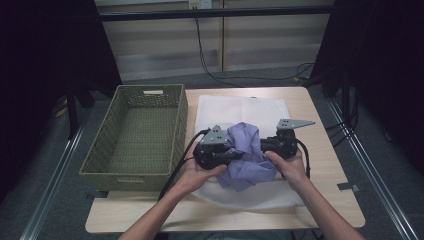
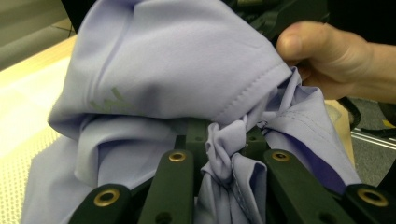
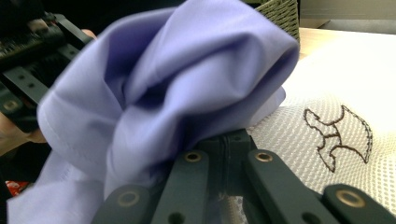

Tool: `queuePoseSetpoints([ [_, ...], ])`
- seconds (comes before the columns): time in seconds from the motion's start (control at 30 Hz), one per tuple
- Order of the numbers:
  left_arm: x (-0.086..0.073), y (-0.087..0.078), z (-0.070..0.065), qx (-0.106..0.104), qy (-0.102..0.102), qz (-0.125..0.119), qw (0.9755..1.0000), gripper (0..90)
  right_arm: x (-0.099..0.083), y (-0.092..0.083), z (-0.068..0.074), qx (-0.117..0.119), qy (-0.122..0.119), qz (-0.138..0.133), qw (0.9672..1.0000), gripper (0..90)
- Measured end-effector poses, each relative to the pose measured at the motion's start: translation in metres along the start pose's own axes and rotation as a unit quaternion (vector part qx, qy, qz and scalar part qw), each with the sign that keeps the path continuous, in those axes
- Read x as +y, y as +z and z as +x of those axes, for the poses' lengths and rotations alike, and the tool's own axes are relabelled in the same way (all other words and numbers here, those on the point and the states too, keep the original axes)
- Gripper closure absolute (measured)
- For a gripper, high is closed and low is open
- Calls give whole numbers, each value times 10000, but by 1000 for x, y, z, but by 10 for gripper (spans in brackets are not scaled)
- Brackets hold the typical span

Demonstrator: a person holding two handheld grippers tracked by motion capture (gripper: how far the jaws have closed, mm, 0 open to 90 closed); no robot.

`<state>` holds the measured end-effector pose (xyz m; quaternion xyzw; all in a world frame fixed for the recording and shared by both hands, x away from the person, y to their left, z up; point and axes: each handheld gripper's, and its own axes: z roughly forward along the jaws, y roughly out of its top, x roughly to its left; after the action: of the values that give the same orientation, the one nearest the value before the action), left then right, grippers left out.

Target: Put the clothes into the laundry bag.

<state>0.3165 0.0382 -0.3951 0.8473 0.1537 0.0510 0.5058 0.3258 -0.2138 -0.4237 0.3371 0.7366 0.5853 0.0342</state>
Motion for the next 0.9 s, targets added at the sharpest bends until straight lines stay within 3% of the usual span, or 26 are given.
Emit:
queuePoseSetpoints([
  [0.33, -10, 11, 4, 61, 22, 277, 9996, 794, -1, 2, 1, -27, 16, 34, 10000, 890],
  [0.67, -25, 32, 3, 175, 129, 819, 9964, 794, -1, 2, 1, -30, -7, 38, 10000, 890],
  [0.9, -32, 41, 4, 107, 84, 932, 9955, 797, 0, 1, 1, -34, -2, 39, 10000, 891],
])
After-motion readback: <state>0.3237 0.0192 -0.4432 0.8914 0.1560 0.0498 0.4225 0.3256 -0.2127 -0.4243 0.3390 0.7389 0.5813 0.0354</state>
